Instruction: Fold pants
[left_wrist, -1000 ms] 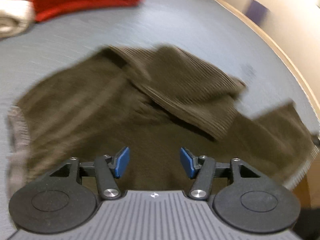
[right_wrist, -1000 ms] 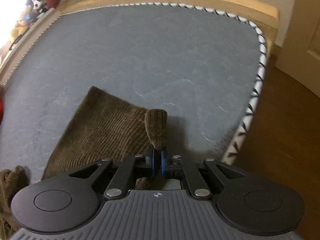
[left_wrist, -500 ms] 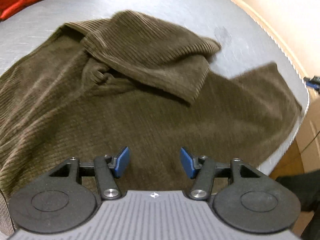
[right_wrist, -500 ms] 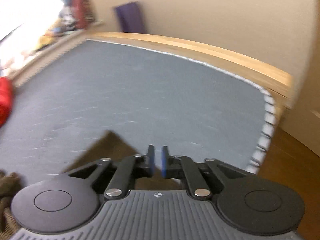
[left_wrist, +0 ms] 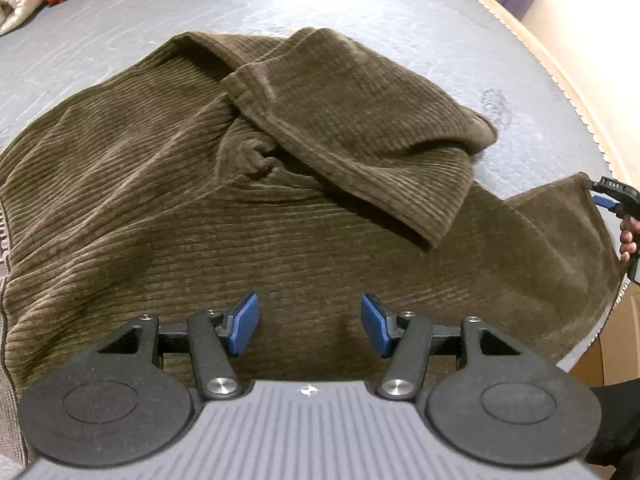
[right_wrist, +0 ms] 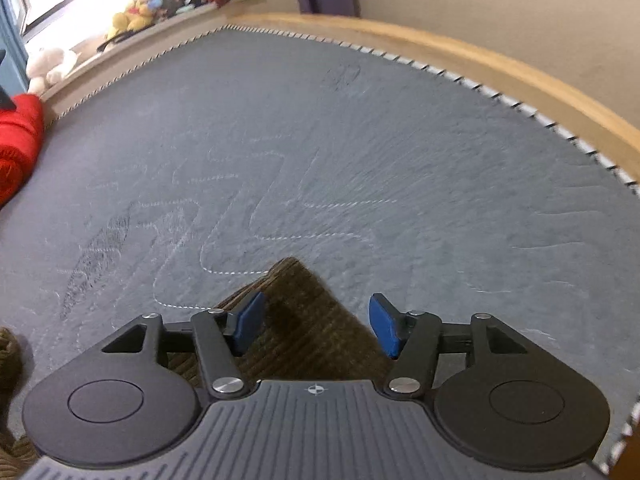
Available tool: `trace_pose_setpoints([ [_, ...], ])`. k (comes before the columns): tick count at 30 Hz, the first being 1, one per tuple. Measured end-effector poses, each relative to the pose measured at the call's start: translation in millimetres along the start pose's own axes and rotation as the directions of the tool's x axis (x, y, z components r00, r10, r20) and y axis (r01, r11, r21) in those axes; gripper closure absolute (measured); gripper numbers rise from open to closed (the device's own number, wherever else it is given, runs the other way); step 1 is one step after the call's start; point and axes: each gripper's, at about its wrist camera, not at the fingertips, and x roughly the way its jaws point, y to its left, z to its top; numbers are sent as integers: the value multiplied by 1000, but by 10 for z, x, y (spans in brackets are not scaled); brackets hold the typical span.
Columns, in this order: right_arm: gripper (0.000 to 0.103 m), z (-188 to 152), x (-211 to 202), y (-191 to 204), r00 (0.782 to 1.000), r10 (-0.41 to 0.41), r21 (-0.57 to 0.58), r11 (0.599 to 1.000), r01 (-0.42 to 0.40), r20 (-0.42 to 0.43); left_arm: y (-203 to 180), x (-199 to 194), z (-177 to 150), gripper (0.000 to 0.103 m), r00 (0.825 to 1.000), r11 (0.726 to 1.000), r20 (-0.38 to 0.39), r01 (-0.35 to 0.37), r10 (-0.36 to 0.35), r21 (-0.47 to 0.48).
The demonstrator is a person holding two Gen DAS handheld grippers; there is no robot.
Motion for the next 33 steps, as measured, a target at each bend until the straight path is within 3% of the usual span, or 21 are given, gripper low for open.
trace_pose_setpoints([
  [1,40,-2,57,18,1000,8,-22,1000,-8,-14,31,18,5,41,1000,1000,-1,-4,4,-4],
  [2,51,-5,115,69,1000,6,-64,998,-7,-9,56,26,15,41,1000,1000,-1,-9,9,-8],
  [3,68,-10,118,122,1000,15,-121,993,-15,5,74,32,18,41,1000,1000,-1,-12,12,-11],
  [4,92,5,129,148,999,39,-157,987,-38,2,95,36,25,41,1000,1000,0,-16,16,-15],
  [6,96,67,56,147,997,55,-166,985,-45,57,120,42,32,41,1000,1000,0,-20,20,-23],
  [7,96,120,-9,132,990,-13,-158,987,35,138,124,47,37,41,1000,999,0,-21,21,-26],
  [8,96,209,-75,47,972,-112,-66,990,128,205,120,50,42,41,1000,999,-1,-22,22,-25],
  [9,96,272,-123,-61,963,-145,35,989,141,226,109,54,45,41,1000,1000,-2,-20,20,-21],
  [11,95,330,-47,-196,980,-130,139,984,110,150,71,57,37,41,1000,1000,-4,-11,11,-3],
  [13,90,253,14,-109,979,-171,44,985,167,112,42,51,19,41,1000,1000,-6,-5,5,22],
  [14,76,217,10,-62,974,-195,7,981,196,117,28,48,9,41,1000,1000,-7,-3,4,31],
  [16,59,189,-44,-45,972,-208,6,978,209,107,18,44,-12,41,1000,999,-9,2,-2,40],
  [17,58,185,-117,-78,974,-198,29,980,196,113,12,30,-22,41,1000,999,-9,4,-4,45],
  [20,54,141,-360,-293,975,-192,147,974,175,115,-13,-22,-48,41,1000,998,2,14,-14,67],
  [23,52,2,-566,-600,974,-221,256,946,201,55,-20,-107,-69,41,999,997,19,25,-26,72],
  [25,47,-138,-619,-758,970,-244,314,919,237,-16,-3,-163,-75,41,999,998,31,31,-33,63],
  [29,46,-422,-642,-973,954,-241,385,875,292,-176,14,-266,-106,41,998,998,49,37,-40,60],
  [33,51,-541,-740,-1002,962,-208,439,858,266,-176,25,-323,-134,41,998,998,57,32,-35,60],
])
